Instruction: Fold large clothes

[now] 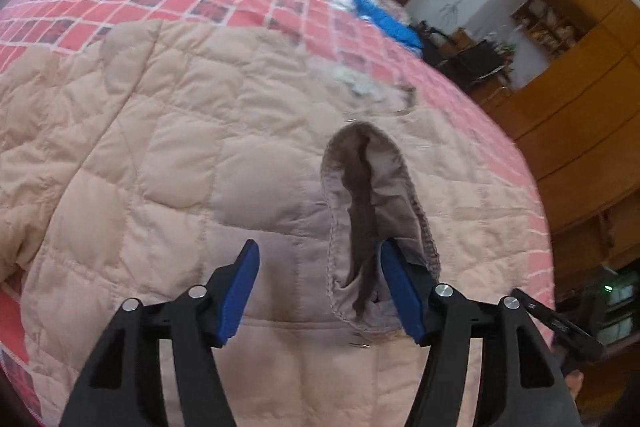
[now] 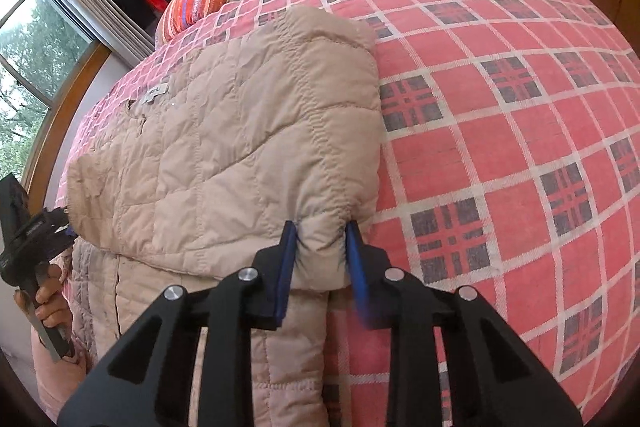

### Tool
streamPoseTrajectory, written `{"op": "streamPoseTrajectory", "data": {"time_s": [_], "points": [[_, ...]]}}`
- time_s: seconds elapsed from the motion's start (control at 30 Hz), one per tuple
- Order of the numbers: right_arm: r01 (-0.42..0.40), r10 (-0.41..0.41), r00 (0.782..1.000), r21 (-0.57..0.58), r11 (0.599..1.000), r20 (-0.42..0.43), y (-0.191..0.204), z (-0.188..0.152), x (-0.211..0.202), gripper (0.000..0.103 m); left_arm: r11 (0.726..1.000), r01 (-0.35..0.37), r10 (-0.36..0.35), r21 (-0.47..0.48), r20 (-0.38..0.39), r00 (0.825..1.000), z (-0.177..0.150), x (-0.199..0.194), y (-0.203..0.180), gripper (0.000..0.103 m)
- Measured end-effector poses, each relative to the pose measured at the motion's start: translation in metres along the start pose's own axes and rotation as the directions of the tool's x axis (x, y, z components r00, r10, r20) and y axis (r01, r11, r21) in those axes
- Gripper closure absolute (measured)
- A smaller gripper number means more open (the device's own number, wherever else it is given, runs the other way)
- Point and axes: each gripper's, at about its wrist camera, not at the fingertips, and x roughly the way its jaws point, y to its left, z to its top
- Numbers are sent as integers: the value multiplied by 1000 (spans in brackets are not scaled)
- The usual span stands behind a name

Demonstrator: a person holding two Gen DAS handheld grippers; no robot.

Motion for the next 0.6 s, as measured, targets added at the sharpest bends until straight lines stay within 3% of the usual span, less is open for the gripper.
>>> {"op": "streamPoseTrajectory", "data": {"time_s": [0.17,0.33,0.6], "points": [[10,-10,1000,2,1000,7,7,1,-3,80,998,48,-49,-29,-24,999,0,-2,-6,38],[-5,5,1000,12,1000,7,3,2,-9,80,985,144,-141,-97,37,989,-6,-27,11,38],[17,-17,1000,-3,1000,0,8,0,-6,80,996,26,-32,-88,-77,997,-7,18,18,34]]}}
